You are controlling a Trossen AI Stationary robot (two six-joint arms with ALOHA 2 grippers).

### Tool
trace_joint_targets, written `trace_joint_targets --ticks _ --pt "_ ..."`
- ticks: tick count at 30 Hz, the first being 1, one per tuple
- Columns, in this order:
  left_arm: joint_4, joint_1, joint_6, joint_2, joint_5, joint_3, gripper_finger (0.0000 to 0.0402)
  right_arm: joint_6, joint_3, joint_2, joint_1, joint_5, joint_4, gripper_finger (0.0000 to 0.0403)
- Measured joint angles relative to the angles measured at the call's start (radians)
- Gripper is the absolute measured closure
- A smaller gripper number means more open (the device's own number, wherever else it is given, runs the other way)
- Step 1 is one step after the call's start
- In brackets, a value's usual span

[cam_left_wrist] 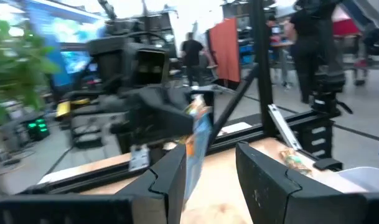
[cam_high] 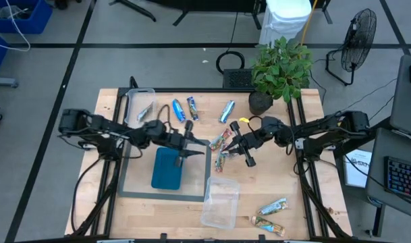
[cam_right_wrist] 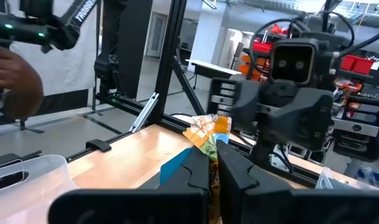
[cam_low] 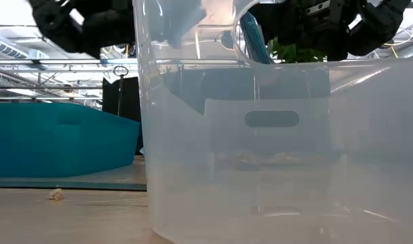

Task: Pick and place Granola Bars by type
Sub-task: Put the yellow granola bar into the top transparent bin

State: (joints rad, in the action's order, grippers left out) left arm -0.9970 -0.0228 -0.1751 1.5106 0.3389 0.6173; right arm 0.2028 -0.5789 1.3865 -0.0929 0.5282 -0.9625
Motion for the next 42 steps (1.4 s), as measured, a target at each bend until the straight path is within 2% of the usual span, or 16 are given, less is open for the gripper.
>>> trace_joint_targets --ticks 8,11,16,38,42 --pt "0.005 0.007 0.017 0.143 0.083 0.143 0.0256 -0.007 0.000 -0.001 0.000 0.000 -0.004 0.0402" --pt "0.007 0.008 0.027 0.180 0.078 0.177 0.0256 -0.007 0.000 -0.001 0.002 0.000 -0.004 0.0402" --pt "0.006 0.006 0.026 0.221 -0.008 0.222 0.0256 -0.008 -0.001 -0.001 0.003 0.001 -0.002 0.0402" --pt "0.021 0.004 0.042 0.225 -0.026 0.241 0.0257 -0.008 -0.001 -0.001 0.003 0.000 0.000 0.0402" --pt "0.027 0.004 0.016 0.225 -0.020 0.241 0.0276 -0.011 -0.001 -0.001 0.003 -0.001 0.005 0.0402"
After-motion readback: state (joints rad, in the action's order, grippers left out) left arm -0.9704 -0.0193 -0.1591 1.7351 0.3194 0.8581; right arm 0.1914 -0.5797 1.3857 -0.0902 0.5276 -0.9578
